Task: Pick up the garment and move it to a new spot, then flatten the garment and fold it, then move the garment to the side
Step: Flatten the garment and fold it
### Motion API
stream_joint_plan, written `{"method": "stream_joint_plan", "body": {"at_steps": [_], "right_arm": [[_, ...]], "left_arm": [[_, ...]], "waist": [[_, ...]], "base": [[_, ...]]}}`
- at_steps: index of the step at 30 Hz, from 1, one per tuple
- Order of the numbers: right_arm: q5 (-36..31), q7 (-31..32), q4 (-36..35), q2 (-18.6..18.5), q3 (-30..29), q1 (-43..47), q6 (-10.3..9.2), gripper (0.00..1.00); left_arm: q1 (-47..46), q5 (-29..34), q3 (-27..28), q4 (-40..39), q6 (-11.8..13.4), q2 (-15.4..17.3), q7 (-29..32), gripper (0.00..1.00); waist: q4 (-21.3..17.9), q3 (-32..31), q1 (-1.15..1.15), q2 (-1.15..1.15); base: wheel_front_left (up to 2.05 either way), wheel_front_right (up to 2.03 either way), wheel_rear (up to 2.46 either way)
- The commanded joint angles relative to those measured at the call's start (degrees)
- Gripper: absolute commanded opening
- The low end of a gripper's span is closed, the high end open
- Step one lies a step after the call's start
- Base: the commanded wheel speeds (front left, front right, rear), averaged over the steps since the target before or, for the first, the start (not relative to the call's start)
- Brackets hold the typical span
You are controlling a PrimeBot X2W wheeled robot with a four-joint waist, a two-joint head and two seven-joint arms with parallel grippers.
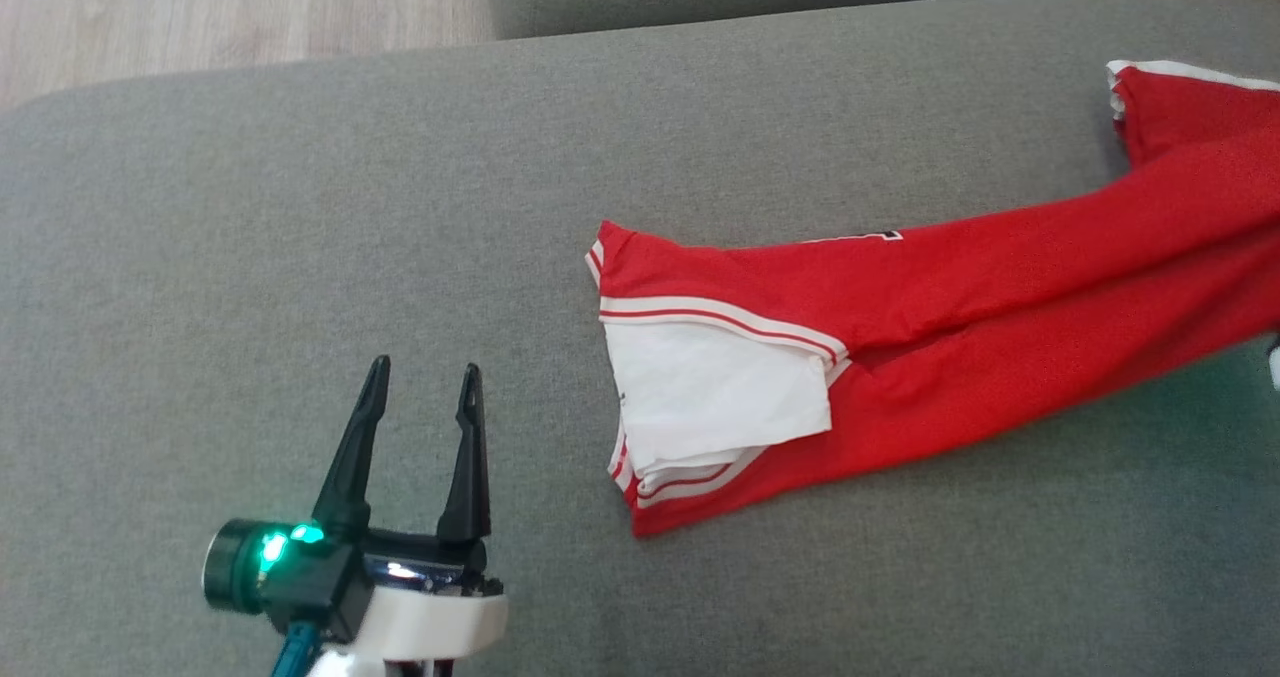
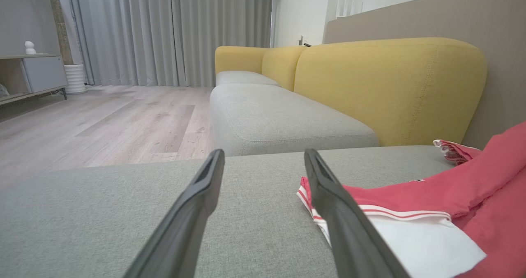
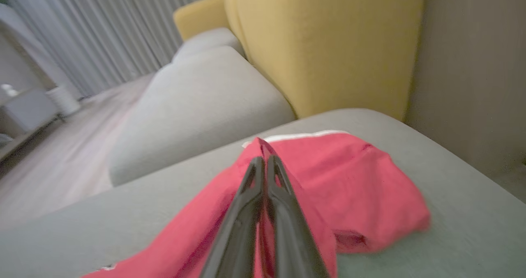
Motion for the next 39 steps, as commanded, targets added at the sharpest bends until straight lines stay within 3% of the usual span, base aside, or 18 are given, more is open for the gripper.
{"method": "stream_joint_plan", "body": {"at_steps": [1, 7, 13, 19, 28, 29, 30, 31, 35, 39], "right_arm": [[1.58, 1.53, -6.17, -0.97, 0.58, 0.86, -0.04, 0.0], [5.29, 7.69, -25.68, 4.17, 1.55, 5.24, -0.04, 0.0], [0.77, 11.58, -36.79, 10.59, 9.4, 7.1, -0.04, 0.0], [-1.39, 13.64, -35.61, 15.81, 23.06, 4.07, -0.04, 0.0], [-2.61, 12.64, -25.47, 18.82, 33.29, 0.91, -0.04, 0.0], [-2.9, 12.4, -24.06, 19.11, 34.4, 0.45, -0.04, 0.27], [-2.99, 12.05, -22.69, 19.44, 35.23, 0.12, -0.04, 0.87], [-3.14, 11.63, -21.48, 19.73, 36.02, -0.2, -0.04, 1.0], [-2.58, 9.86, -19.86, 20.42, 39.64, -0.93, -0.04, 1.0], [-2.26, 6.07, -22.84, 20.01, 38.47, -1.29, -0.04, 1.0]], "left_arm": [[0.01, 0.45, 2.37, -1.49, -0.28, -0.3, -0.52, 1.0], [0.1, 0.19, 2.08, -1.17, -0.4, -0.31, -0.52, 1.0], [-0.3, -0.06, 1.7, -0.89, -0.46, -0.32, -0.52, 1.0], [-1.43, -0.21, 0.91, -0.51, -0.82, -0.32, -0.52, 1.0], [-2.12, -1.68, -0.58, 0.15, -0.28, -0.32, -0.52, 1.0], [-2.19, -1.88, -0.71, 0.19, -0.2, -0.32, -0.52, 1.0], [-2.26, -2.05, -0.82, 0.2, -0.09, -0.32, -0.52, 1.0], [-2.3, -2.24, -0.95, 0.27, 0.0, -0.32, -0.52, 1.0], [-2.59, -2.88, -1.33, 0.58, 0.38, -0.32, -0.52, 1.0], [-2.27, -3.16, -1.2, 1.02, 0.63, -0.32, -0.52, 1.0]], "waist": [[-0.18, -0.23, 0.0, 0.0], [-0.11, -0.87, 0.0, 0.0], [0.36, -0.68, 0.0, 0.0], [2.22, 0.12, 0.0, 0.0], [6.4, 0.56, 0.0, 0.0], [6.83, 0.65, 0.0, 0.0], [7.24, 0.71, 0.0, 0.0], [7.61, 0.76, 0.0, 0.0], [8.7, 0.73, 0.0, 0.0], [9.04, -0.62, 0.0, 0.0]], "base": [[0.0, 0.0, 0.0], [0.0, 0.0, 0.0], [0.0, 0.0, 0.0], [0.0, 0.0, 0.0], [0.0, 0.0, 0.0], [0.0, 0.0, 0.0], [0.0, 0.0, 0.0], [0.0, 0.0, 0.0], [0.0, 0.0, 0.0], [0.0, 0.0, 0.0]]}}
